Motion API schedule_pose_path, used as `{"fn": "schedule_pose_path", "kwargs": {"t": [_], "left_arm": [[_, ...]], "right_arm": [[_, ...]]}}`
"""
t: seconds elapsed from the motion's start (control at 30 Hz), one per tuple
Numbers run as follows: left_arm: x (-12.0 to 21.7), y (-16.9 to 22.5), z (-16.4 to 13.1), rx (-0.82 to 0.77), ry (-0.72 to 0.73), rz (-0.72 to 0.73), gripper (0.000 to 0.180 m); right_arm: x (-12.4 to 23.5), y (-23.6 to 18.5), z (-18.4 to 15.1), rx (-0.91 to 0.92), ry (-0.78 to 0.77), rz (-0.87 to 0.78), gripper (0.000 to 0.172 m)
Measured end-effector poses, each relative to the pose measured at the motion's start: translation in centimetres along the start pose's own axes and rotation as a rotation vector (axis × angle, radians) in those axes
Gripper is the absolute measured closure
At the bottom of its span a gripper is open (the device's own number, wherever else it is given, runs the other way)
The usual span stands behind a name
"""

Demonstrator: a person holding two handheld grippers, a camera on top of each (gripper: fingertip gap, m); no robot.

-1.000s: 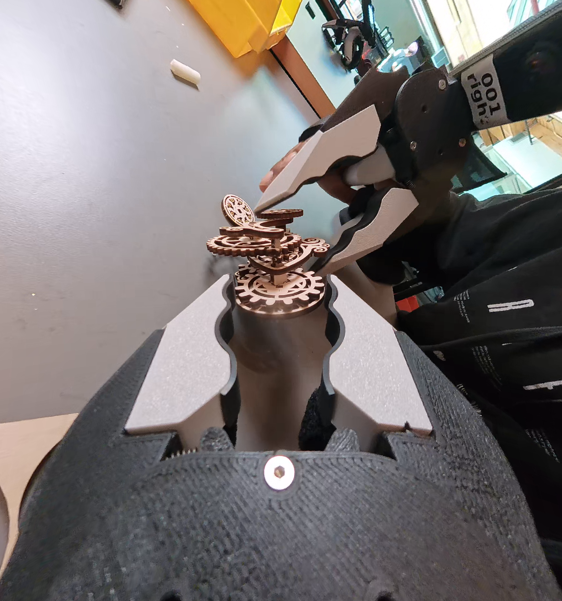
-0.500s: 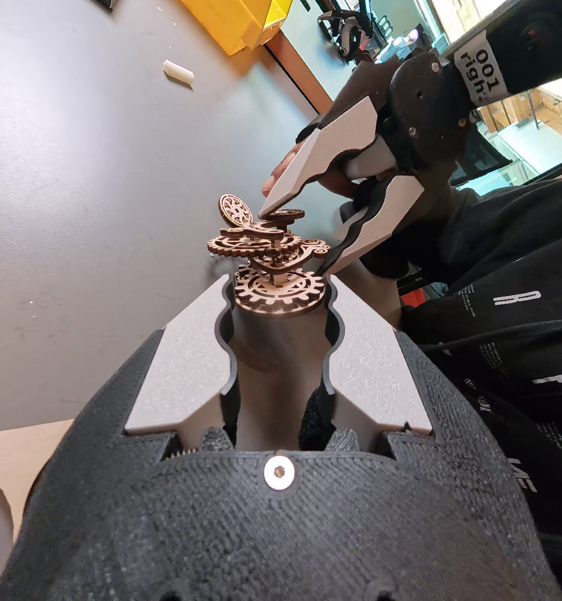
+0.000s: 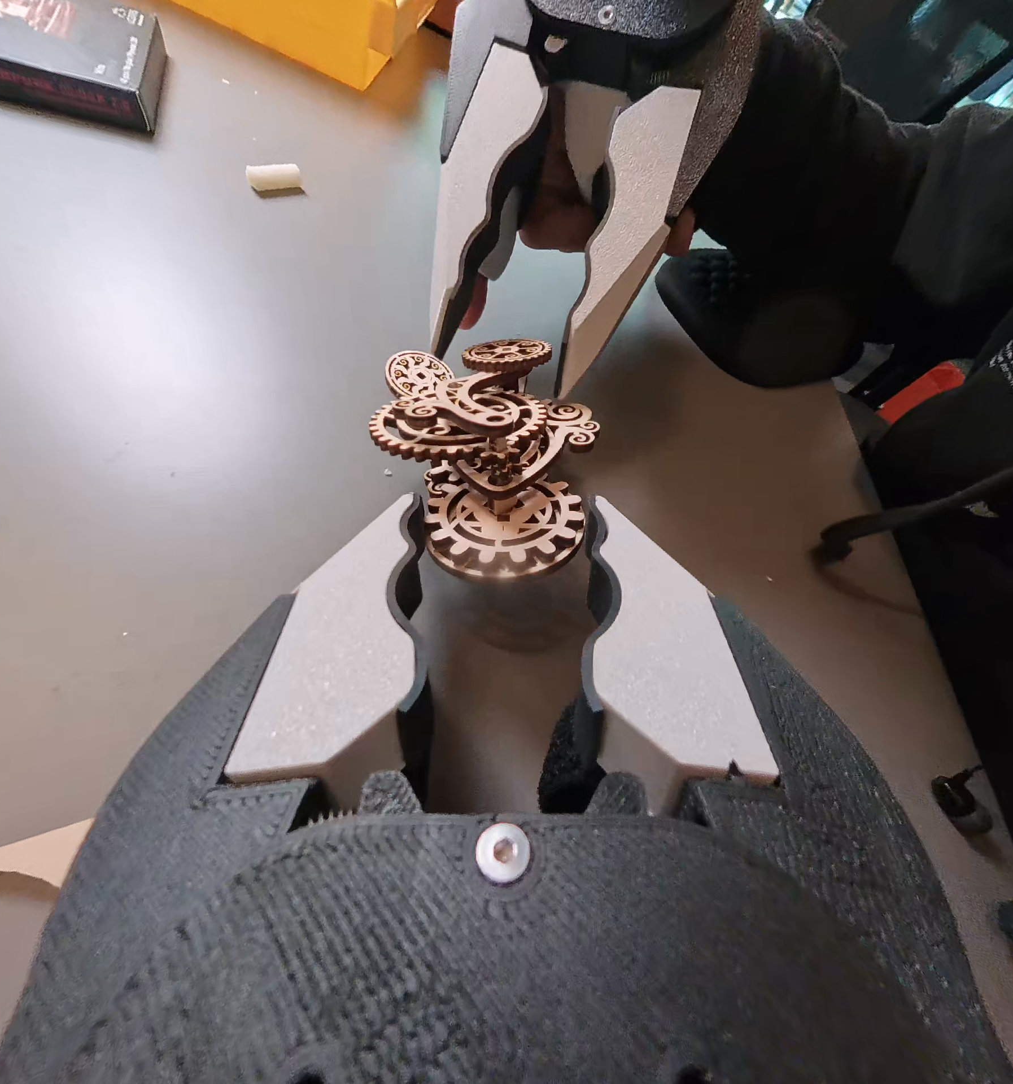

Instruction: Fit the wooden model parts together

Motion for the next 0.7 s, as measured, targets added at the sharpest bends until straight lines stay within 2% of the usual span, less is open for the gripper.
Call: {"fn": "schedule_pose_path", "kwargs": {"t": [0.1, 0.23, 0.43, 0.7], "left_arm": [[0.0, 0.1, -0.1, -0.055, -0.014, 0.013, 0.127], [0.1, 0.1, -0.4, -0.112, -0.042, 0.038, 0.128], [0.5, 0.1, 0.1, -0.098, -0.009, 0.028, 0.127], [-0.2, 0.0, 0.0, -0.091, -0.023, 0.064, 0.135]], "right_arm": [[-0.1, -0.3, 0.0, 0.015, -0.003, 0.005, 0.137], [-0.2, -0.4, 0.0, 0.035, 0.006, -0.007, 0.137], [0.1, -0.3, 0.3, 0.113, 0.01, -0.057, 0.138], [-0.3, -1.1, -0.3, 0.371, -0.045, -0.115, 0.138]]}}
Point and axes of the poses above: each gripper's, where its closed fingertips meet, x back along the fingers, z out of its top, y = z × x across the jaws, the point moved 3 cm from there along x, back along the fingers, and after that the axes turned 9 degrees about y, right-handed, at the moved point
